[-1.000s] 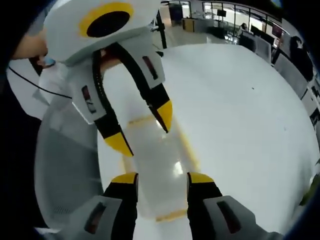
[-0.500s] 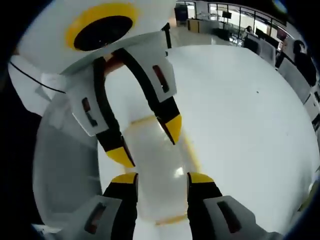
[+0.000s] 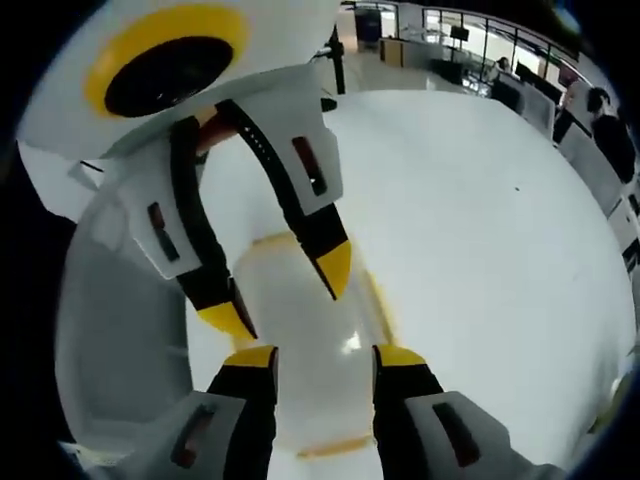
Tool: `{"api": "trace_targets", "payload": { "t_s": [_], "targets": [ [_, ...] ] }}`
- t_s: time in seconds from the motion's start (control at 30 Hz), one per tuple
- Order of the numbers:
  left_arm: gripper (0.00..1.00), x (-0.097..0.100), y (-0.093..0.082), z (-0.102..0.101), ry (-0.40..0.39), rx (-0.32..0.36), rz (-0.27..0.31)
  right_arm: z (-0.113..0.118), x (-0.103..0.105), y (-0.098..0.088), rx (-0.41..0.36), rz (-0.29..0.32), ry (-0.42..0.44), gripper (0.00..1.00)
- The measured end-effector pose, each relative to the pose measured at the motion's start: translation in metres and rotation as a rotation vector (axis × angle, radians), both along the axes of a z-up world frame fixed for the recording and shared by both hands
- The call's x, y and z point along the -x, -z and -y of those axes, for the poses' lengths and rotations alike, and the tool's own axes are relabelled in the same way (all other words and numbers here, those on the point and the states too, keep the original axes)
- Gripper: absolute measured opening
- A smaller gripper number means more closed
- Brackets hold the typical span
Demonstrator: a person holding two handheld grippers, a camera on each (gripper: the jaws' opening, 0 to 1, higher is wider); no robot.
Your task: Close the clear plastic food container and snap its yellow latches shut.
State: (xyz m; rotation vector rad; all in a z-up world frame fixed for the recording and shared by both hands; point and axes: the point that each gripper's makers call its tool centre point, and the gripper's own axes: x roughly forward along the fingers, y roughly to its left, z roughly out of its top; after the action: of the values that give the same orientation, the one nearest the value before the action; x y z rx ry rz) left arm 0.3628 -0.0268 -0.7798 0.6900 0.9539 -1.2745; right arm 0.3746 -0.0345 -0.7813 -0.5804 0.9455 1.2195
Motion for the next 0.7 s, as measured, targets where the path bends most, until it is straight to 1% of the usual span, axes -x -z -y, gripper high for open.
{"api": "trace_targets", "payload": {
  "t_s": [0.07,0.13,0.17,0.27,0.3,0.33,0.4,0.47,0.6,0.7],
  "targets": [
    [0.4,0.003,0.0,0.001,0.009,-0.001,-0.008,0.0,-0.001,0.0,0.001,0.004,-0.001,0.36],
    [0.42,0.005,0.001,0.0,0.081,-0.018,0.028,0.0,-0.002,0.0,0.006,0.013,-0.006,0.37],
    [0.44,0.006,0.002,0.0,0.082,-0.021,0.041,0.0,-0.003,0.001,0.008,0.019,-0.009,0.38],
    [0.5,0.01,0.002,0.002,0.08,-0.03,0.04,-0.001,-0.006,0.0,0.008,0.036,-0.012,0.39],
    [0.51,0.01,0.002,0.003,0.087,-0.031,0.047,-0.001,-0.005,-0.001,0.005,0.033,-0.013,0.4],
    [0.51,0.01,0.003,0.001,0.11,-0.044,0.066,-0.001,-0.007,-0.002,0.001,0.035,-0.01,0.4],
    [0.51,0.011,0.004,0.0,0.129,-0.053,0.079,-0.001,-0.011,-0.003,0.003,0.044,-0.005,0.41],
    [0.51,0.01,0.004,0.0,0.129,-0.053,0.081,0.0,-0.014,-0.004,-0.003,0.044,0.002,0.42],
    [0.5,0.009,0.004,0.0,0.119,-0.052,0.082,0.001,-0.019,-0.001,-0.006,0.044,0.011,0.45],
    [0.5,0.009,0.004,0.0,0.115,-0.05,0.085,0.0,-0.017,0.004,-0.012,0.02,0.017,0.5]
  ]
}}
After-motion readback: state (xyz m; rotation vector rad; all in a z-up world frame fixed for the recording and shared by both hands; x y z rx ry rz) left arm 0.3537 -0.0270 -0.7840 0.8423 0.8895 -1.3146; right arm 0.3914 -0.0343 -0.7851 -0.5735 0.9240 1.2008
